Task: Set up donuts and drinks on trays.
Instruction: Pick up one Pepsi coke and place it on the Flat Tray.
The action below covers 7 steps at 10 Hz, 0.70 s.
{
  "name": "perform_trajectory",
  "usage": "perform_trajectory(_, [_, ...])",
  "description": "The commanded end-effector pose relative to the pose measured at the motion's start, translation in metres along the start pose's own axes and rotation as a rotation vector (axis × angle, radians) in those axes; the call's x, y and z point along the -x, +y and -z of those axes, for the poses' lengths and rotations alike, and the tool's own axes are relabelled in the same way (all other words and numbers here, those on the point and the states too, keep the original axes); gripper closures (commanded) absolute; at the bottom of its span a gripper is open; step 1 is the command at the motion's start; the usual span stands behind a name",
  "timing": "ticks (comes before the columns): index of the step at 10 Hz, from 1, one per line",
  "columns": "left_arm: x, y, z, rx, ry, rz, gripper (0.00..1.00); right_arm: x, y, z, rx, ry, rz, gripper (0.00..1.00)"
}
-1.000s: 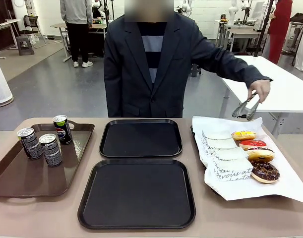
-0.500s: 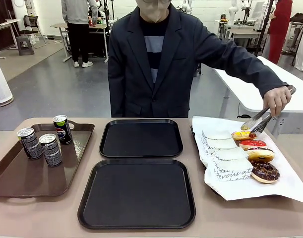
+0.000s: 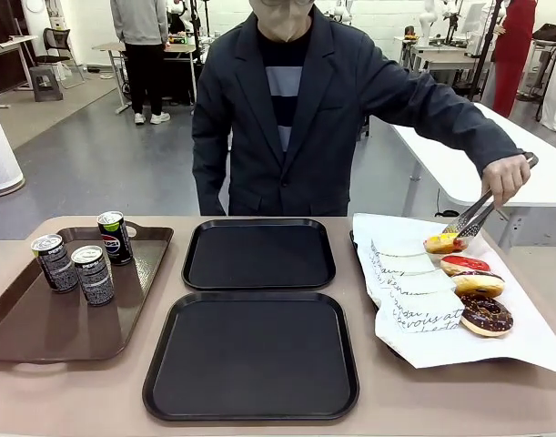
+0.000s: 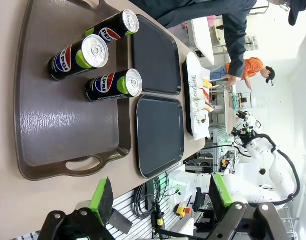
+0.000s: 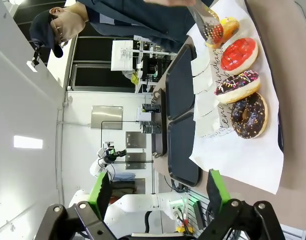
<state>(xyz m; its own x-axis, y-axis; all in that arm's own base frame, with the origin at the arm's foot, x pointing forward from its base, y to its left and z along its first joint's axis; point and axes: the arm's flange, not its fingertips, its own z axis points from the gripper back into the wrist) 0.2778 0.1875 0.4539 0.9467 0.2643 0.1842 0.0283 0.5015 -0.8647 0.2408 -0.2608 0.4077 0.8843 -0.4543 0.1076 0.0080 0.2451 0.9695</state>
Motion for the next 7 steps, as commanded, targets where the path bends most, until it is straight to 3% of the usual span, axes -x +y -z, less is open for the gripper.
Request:
perform_trajectory(1, [0.0, 0.001, 0.0, 0.018, -0.012, 0.005, 0.0, -0.002, -0.002, 0.001, -0.025, -0.012, -0.017, 0.0])
perform_trajectory(4, [0.0, 0.0, 0.0, 0.0, 0.0, 0.0, 0.0, -0.002, -0.002, 0.001, -0.025, -0.012, -0.017, 0.0])
perform_trajectory(7, [-0.046, -0.055, 0.029, -0.26, 0.022, 0.064, 0.0, -0.002, -0.002, 0.001, -0.025, -0.012, -0.017, 0.0])
